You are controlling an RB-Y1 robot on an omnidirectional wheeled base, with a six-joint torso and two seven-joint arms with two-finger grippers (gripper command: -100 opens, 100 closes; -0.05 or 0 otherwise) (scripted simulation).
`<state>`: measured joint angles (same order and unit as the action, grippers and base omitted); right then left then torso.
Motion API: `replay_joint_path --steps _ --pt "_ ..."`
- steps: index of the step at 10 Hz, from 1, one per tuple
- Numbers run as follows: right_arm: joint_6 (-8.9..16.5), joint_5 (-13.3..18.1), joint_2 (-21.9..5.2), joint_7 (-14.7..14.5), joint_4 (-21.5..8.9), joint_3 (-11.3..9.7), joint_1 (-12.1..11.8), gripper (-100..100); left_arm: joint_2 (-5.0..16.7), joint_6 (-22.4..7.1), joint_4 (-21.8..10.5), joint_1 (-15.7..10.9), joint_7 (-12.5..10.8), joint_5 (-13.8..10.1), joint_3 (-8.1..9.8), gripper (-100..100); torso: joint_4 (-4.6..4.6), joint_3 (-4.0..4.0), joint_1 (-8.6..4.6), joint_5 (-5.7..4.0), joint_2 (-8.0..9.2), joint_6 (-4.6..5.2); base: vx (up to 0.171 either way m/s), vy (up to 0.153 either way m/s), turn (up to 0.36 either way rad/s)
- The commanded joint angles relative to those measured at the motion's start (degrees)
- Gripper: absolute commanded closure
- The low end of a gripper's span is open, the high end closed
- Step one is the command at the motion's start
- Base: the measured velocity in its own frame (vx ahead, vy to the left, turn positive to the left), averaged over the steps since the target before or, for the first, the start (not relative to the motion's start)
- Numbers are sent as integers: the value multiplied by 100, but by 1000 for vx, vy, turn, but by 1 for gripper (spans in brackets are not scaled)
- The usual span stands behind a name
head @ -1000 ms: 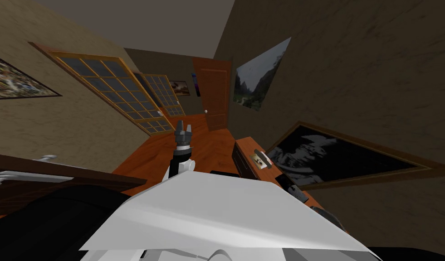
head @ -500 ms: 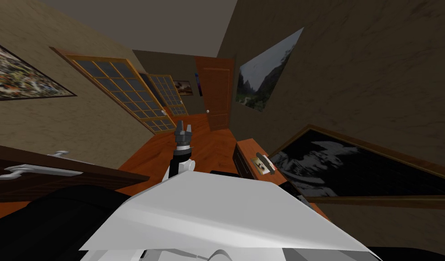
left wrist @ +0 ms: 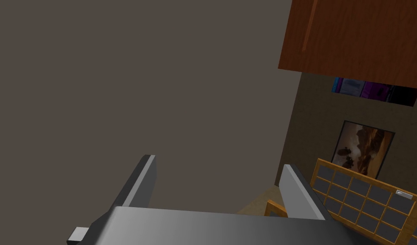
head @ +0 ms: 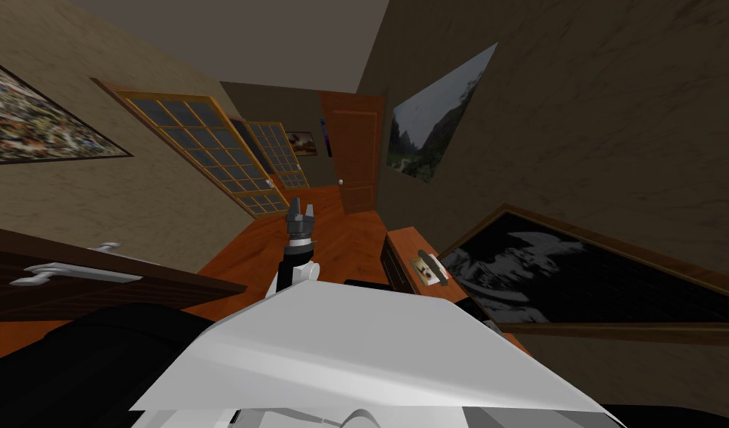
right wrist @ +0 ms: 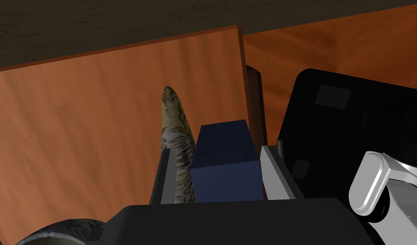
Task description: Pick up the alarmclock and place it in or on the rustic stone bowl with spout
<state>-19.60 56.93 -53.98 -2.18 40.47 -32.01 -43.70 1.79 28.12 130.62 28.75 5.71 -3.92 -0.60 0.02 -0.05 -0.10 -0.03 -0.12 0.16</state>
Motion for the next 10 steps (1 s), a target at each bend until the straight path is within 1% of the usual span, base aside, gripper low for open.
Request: replay_joint_path --steps 1,4,5,6,7,8,9,10 --pt "0 0 0 0 0 0 0 100 0 0 0 0 0 0 0 0 0 0 0 0 0 0 0 0 0" --pt "-10 2 6 -3 4 -5 -3 100 0 0 0 0 0 0 0 0 2 2 -10 0 2 -2 0 0 0" --pt "-9 2 6 -3 4 -5 -2 0 0 0 0 0 0 0 0 0 2 2 -10 0 1 -3 0 0 0" --pt "-124 -12 -171 -9 69 99 -90 100 0 0 0 0 0 0 0 0 2 1 -10 0 1 -3 14 47 -63" --pt "-173 -12 -261 11 124 127 -134 100 0 0 0 0 0 0 0 0 -1 -2 6 5 -3 0 36 83 -51" --pt "-76 17 -234 102 157 31 -99 100 -1 0 0 0 0 0 -1 0 -1 -6 21 9 -12 -1 18 37 -10" --pt "-97 14 -245 102 157 40 -102 0 0 0 0 0 0 0 0 0 -1 -5 11 6 -9 -1 3 7 -1" --pt "-295 95 -452 110 335 160 -83 100 0 0 0 0 0 0 0 0 0 -2 0 4 -4 -1 -13 47 -9"
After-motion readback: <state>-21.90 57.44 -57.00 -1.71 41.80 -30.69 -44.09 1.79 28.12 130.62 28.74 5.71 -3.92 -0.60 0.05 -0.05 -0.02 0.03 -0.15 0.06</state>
